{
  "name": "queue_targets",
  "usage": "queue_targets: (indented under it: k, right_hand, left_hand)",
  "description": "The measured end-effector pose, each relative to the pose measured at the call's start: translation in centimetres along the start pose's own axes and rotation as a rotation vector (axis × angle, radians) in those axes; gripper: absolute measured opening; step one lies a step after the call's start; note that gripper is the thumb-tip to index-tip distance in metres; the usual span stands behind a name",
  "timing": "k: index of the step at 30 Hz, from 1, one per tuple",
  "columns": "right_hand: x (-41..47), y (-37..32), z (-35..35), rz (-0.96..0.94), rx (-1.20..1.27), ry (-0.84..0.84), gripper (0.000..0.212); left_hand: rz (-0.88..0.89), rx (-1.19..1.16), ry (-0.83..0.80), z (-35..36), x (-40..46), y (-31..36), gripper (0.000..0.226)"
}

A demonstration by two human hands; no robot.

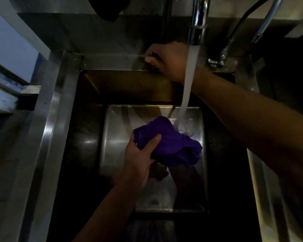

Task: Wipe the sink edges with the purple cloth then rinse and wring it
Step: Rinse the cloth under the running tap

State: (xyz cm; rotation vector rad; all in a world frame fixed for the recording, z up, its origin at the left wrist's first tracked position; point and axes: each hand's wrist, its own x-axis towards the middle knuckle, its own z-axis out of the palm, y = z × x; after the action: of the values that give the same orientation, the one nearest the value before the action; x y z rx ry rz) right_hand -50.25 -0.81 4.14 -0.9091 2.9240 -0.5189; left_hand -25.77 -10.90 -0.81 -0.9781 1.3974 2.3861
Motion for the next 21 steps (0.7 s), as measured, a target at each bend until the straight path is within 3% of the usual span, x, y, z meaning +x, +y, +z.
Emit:
queue_targets:
  k: [3, 5, 8, 10, 11, 12, 14, 16, 18, 19, 21]
  right_hand:
    - [-3.7, -0.5, 1.0, 0.144, 0.335, 0.126, 0.056]
    - [-7.9, -1.0, 1.5, 0.36, 0.506, 0.163, 0.048]
    - [-16.5, -1.8, 4.2, 0.765, 0.702, -0.036, 0.036]
    - [-21.1, -2.7, 6.1, 0.947, 0.88, -0.223, 0.062]
    - [-22.6, -2.9, 7.1, 1.022, 0.997, -0.255, 0.069]
    - [-23.4, -3.4, 7.7, 1.074, 1.081, -0.243, 0.062]
    - [-24.2, -3.6, 8.8, 1.104, 1.073, -0.127, 0.05]
    - [-24.1, -3.6, 9.1, 1.062, 0.9, -0.032, 0.052]
    - [-23.5, -4.1, 8.4, 1.02, 0.762, 0.087, 0.032]
    - [-23.0, -4.3, 7.9, 1.005, 0.8, 0.159, 0.023]
    - [-22.2, -4.9, 6.9, 1.02, 1.018, 0.287, 0.021]
  left_hand:
    - [-0.039, -0.029, 0.059, 0.8, -0.2, -1.8, 0.07]
    - [-0.057, -0.034, 0.097, 1.0, -0.1, -3.1, 0.059]
    - [-0.07, -0.051, 0.106, 1.5, 0.0, -4.2, 0.047]
    - [-0.047, -0.051, 0.095, 1.8, 0.2, -4.5, 0.053]
    - [-0.039, -0.038, 0.096, 1.9, 0.4, -4.6, 0.058]
    - [-0.033, -0.032, 0.098, 2.0, 0.5, -4.5, 0.061]
    - [-0.028, -0.024, 0.109, 1.8, 1.1, -4.7, 0.053]
    - [-0.067, -0.002, 0.116, 1.3, 1.6, -5.0, 0.049]
    - [-0.085, 0.071, 0.113, 0.7, 2.0, -5.6, 0.066]
    - [-0.083, 0.115, 0.124, 0.7, 1.9, -5.7, 0.07]
    - [-0.038, 0.202, 0.224, 0.5, 1.5, -6.3, 0.053]
